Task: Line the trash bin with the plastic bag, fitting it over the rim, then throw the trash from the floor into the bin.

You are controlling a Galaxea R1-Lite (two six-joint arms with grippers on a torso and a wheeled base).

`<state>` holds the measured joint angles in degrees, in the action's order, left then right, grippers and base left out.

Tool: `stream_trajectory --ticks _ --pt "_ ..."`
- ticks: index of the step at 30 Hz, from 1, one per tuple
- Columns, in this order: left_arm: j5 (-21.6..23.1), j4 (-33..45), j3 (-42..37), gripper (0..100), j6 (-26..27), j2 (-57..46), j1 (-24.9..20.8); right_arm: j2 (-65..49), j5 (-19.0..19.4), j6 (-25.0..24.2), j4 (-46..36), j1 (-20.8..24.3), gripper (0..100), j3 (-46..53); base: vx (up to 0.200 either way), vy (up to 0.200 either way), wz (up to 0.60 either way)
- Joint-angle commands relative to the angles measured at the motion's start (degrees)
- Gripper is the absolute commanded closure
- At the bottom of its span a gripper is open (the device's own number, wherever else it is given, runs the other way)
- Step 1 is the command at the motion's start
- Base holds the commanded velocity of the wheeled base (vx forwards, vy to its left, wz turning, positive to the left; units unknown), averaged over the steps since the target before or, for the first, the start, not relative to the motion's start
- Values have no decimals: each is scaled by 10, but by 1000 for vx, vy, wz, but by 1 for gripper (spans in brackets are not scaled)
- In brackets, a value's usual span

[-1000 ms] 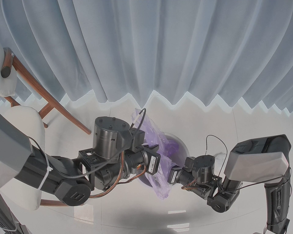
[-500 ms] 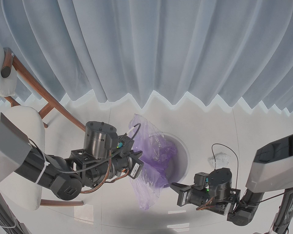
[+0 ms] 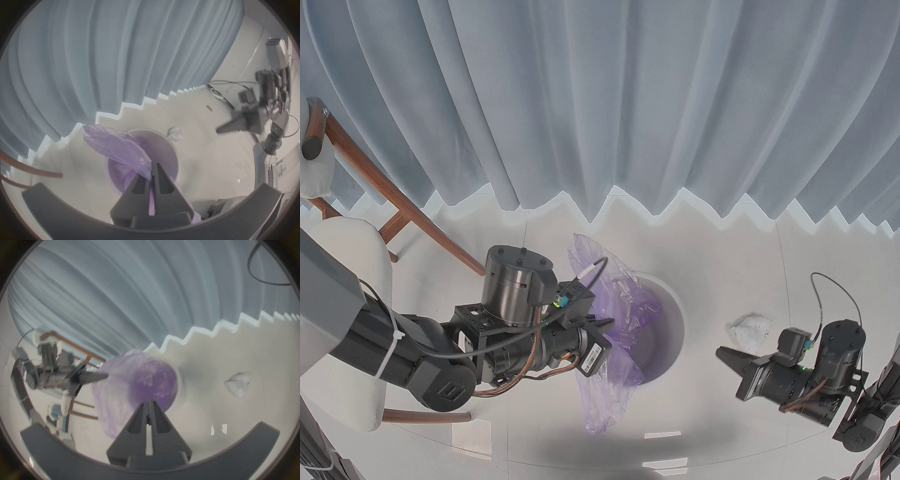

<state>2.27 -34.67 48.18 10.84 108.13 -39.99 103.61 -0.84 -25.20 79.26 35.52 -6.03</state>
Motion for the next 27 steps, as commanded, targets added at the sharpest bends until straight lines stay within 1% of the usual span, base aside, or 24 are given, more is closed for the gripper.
stream_trajectory --ticks 1,2,3,4,5,6,9,10,11,12,13,14,17,18,19,20,21,22,23,24,27 --pt "3 11 -15 100 29 3 -40 -38 2 -9 -1 -103 100 -15 0 0 0" --pt "4 12 -20 100 70 3 -40 -34 10 -26 -2 -114 100 -27 0 0 0" --pt "4 12 -20 100 70 3 -40 -34 10 -26 -2 -114 100 -27 0 0 0" --pt "7 14 -26 100 134 3 -33 -24 21 -42 -8 -114 100 -42 0 0 0" --pt "7 14 -26 100 134 3 -33 -24 21 -42 -8 -114 100 -42 0 0 0" --pt "9 14 -39 100 206 3 -26 -7 23 -42 -27 -112 100 -68 0 0 0" --pt "11 13 -63 100 280 9 -27 11 24 -49 -55 -108 100 -120 0 0 0" --pt "11 13 -66 100 293 14 -29 12 24 -50 -61 -106 100 -128 0 0 0" --pt "11 13 -66 100 293 14 -29 12 24 -50 -61 -106 100 -128 0 0 0" --pt "12 9 -72 100 348 34 -33 16 24 -63 -95 -89 100 -149 0 0 0" --pt "12 8 -72 100 357 37 -35 18 24 -65 -100 -85 100 -151 0 0 0" --pt "15 8 -77 100 380 45 -40 19 26 -70 -120 -74 100 -159 0 0 0" --pt "16 5 -86 100 387 53 -43 22 40 -70 -139 -64 100 -173 0 0 0" --pt "13 -2 -92 100 386 59 -46 30 55 -69 -154 -57 100 -188 0 0 0" --pt "13 -8 -91 100 387 60 -46 32 60 -69 -164 -53 100 -199 0 0 0" --pt "12 -15 -89 100 386 60 -48 34 61 -69 -176 -46 0 -212 0 0 0" --pt "12 -15 -89 100 386 60 -48 34 61 -69 -176 -46 0 -212 0 0 0" --pt "12 -21 -85 100 385 66 -53 43 61 -70 -200 -28 0 -239 0 0 0" --pt "12 -21 -85 100 385 66 -53 43 61 -70 -200 -28 0 -239 0 0 0" --pt "12 -21 -83 100 379 67 -54 58 60 -69 -224 -12 0 -264 0 0 0" --pt "11 -22 -91 100 364 65 -54 77 58 -64 -256 4 0 -289 0 0 0"
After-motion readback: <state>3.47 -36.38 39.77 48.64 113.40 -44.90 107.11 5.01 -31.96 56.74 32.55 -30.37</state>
